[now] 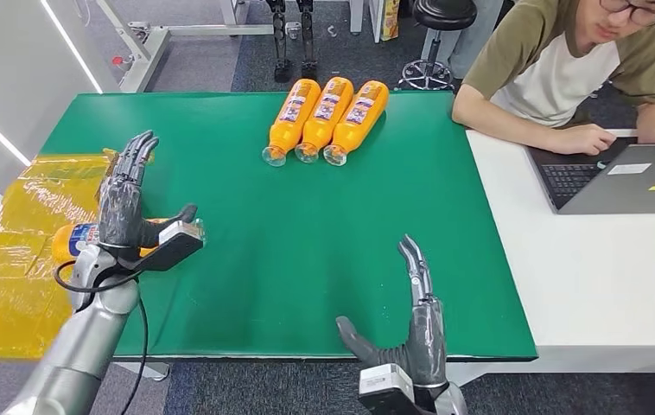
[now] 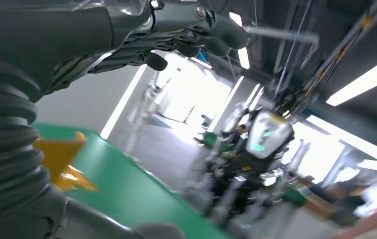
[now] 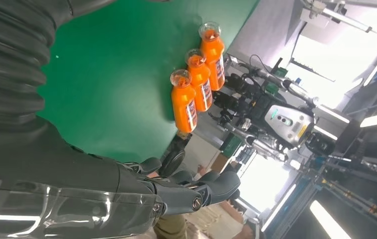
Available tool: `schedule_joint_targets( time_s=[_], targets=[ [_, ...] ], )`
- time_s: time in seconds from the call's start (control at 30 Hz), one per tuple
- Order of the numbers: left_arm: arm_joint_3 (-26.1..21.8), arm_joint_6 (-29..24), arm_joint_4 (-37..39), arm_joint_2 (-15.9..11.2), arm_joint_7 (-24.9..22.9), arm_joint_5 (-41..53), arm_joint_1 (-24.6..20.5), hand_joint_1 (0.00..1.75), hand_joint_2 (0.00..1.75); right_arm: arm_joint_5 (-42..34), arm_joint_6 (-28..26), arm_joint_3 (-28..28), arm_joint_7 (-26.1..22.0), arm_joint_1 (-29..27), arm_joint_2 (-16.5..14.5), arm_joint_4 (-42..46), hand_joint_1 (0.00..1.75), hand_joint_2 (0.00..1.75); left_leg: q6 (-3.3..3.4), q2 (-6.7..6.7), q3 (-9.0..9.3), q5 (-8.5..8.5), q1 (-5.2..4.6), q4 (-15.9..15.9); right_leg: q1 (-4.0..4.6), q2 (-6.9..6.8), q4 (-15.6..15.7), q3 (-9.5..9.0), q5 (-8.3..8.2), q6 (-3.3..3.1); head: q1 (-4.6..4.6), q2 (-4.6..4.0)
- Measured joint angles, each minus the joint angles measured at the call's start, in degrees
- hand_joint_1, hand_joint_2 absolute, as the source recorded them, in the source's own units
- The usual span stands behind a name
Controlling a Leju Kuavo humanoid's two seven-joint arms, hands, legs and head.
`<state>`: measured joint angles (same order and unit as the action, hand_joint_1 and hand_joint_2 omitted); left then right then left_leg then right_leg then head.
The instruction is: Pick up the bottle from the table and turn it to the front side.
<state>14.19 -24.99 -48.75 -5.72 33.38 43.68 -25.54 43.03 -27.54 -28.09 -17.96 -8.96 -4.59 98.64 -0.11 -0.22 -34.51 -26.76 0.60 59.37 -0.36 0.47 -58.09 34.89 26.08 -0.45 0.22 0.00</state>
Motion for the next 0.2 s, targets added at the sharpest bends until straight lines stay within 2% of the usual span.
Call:
schedule_joint_targets(
  time_s=[0.07,0.13,0.2],
  targets=[
    [0.33,2.70,-8.78,3.32,1.39,-12.80,5.42,0.00,1.75,-1.64,-1.29,0.00,-0.68,-0.10,0.04,0.00,0.00,1.75,0.03,0.01,0.00,-0.07,-0.01,0.00,-0.01,0.01,0.02,-0.01,0.03,0.04,-0.01,0.00],
    [1.27,5.96,-20.91,8.28,2.48,-29.45,13.56,0.00,1.75,-3.76,-2.87,0.00,-1.75,-0.20,0.08,0.00,0.00,1.75,0.05,0.02,0.00,-0.16,-0.02,0.01,-0.02,0.02,0.05,-0.02,0.07,0.08,-0.01,0.00],
    [2.12,6.66,-25.26,10.41,2.23,-34.40,17.17,0.00,1.75,-4.51,-3.20,0.00,-2.30,-0.19,0.09,0.00,0.00,1.75,0.05,0.02,0.00,-0.19,-0.02,0.01,-0.01,0.02,0.06,-0.02,0.08,0.08,-0.01,0.00]
  ],
)
